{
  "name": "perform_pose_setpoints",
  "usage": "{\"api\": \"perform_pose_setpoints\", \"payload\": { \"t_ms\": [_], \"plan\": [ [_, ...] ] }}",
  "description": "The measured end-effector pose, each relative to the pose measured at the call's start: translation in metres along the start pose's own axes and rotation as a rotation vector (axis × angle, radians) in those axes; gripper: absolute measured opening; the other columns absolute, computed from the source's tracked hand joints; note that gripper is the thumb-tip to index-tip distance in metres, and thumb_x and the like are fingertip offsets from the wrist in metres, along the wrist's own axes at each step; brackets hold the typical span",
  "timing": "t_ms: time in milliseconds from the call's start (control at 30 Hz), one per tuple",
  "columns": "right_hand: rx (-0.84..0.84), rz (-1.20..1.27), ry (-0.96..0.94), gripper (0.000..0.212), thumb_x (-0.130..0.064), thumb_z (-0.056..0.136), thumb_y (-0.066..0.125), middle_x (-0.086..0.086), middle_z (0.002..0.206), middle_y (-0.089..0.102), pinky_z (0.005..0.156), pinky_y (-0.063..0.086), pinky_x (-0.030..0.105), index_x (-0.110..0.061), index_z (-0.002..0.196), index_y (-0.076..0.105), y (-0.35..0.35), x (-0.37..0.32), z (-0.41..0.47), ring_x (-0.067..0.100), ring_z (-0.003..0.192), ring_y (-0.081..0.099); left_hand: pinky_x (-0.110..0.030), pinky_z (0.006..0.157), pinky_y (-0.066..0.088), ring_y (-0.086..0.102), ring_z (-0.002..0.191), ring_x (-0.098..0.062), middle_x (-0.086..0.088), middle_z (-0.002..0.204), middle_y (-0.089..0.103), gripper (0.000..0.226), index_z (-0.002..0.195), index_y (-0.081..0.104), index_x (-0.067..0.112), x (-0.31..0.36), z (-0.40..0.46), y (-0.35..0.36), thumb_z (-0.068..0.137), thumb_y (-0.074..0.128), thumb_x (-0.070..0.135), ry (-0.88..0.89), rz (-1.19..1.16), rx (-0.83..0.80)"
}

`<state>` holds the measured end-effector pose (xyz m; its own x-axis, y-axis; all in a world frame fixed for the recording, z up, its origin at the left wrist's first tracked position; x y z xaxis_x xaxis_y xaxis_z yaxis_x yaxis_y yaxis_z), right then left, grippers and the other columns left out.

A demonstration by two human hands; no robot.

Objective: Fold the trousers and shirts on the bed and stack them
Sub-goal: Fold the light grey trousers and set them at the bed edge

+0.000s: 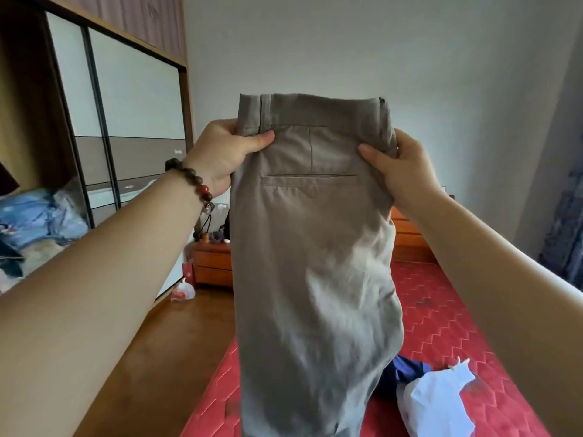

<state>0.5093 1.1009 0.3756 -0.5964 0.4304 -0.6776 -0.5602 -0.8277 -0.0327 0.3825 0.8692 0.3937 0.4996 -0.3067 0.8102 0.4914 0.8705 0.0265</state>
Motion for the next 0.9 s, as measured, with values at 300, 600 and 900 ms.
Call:
{"api": "perform_pose_setpoints", "payload": {
  "t_ms": [300,600,900],
  "plan": [
    [-0.291,-0.170,0.358,0.022,-0.020,0.073,0.081,0.003,0.099,0.074,0.084,0.058,0.038,-0.026,0.093,0.074,0.026,0.053,-0.086,0.021,0.093,0.071,-0.034,0.082,0.056,0.071,0.089,-0.018,0.002,0.085,0.076,0.010,0.079,0.075,0.022,0.008,-0.010,-0.062,0.078,0.077,0.012,0.056,-0.032,0.140],
    [-0.388,-0.346,0.499,0.013,-0.017,0.076,0.080,-0.007,0.080,0.075,0.060,0.053,0.021,-0.022,0.086,0.074,0.091,0.076,-0.175,0.007,0.070,0.069,-0.025,0.078,0.055,0.070,0.090,-0.013,0.004,0.090,0.074,0.011,0.085,0.072,0.024,0.024,-0.035,-0.133,0.079,0.077,0.016,0.094,-0.017,0.172],
    [-0.438,-0.179,0.482,0.033,-0.039,0.071,0.079,-0.004,0.088,0.075,0.066,0.055,0.022,-0.019,0.095,0.069,0.148,-0.013,-0.154,0.010,0.079,0.070,-0.023,0.072,0.055,0.071,0.085,-0.011,0.004,0.086,0.074,0.010,0.089,0.071,0.016,0.021,-0.065,-0.169,0.083,0.071,0.009,0.021,-0.150,0.092]
  ]
}}
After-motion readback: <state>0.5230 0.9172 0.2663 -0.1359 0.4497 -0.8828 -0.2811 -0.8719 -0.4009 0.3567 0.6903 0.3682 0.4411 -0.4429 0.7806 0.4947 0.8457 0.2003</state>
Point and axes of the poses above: each hand's wrist, its own z-axis towards the middle knuckle, its own y-axis out of the palm, x = y × z, the point moved 4 cm from there along z, towards the middle knuckle
